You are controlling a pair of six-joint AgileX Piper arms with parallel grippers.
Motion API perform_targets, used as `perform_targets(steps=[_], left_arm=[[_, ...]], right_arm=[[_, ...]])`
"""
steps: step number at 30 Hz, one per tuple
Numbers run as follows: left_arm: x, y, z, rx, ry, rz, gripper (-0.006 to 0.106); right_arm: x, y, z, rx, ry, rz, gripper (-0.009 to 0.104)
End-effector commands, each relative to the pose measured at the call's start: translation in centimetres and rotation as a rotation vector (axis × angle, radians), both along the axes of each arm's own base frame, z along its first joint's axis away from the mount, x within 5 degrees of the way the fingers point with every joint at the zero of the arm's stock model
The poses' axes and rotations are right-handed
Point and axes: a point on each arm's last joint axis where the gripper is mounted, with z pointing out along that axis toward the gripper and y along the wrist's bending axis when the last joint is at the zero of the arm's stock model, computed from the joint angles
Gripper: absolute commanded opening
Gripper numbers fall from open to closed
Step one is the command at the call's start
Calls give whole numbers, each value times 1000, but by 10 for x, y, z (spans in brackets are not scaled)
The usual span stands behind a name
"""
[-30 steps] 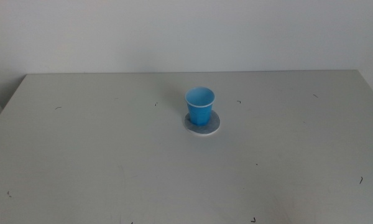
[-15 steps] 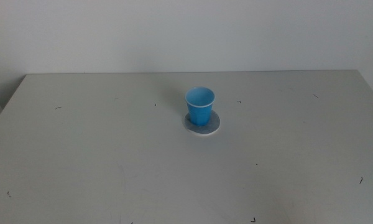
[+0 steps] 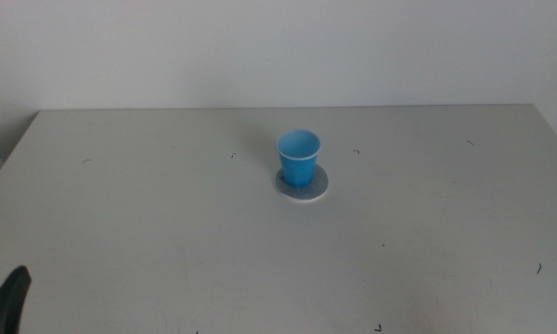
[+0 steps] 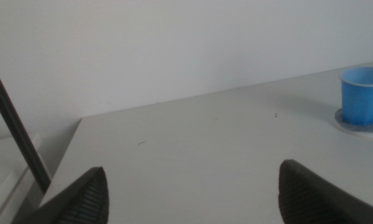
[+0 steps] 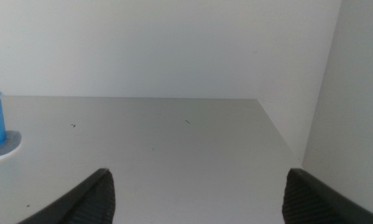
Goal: Place an empty cup on a cup mat.
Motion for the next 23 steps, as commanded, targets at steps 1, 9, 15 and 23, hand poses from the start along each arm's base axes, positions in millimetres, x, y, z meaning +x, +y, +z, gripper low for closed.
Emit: perform_targets(steps=[1,9,15,23], left_arm=[[-2,-1,-3,-101,-133,-16,105],[-10,0,-37,-185,-34,3,105],[-10,0,-40,-186,1,7,105],[-10,0,-40,-186,1,7,105]], right_arm=[[-2,0,12,-23,-108,4,94],[-2,0,12,-23,-108,4,94],[-2,0,12,-23,-108,4,94],[-2,0,12,-23,-108,4,94]])
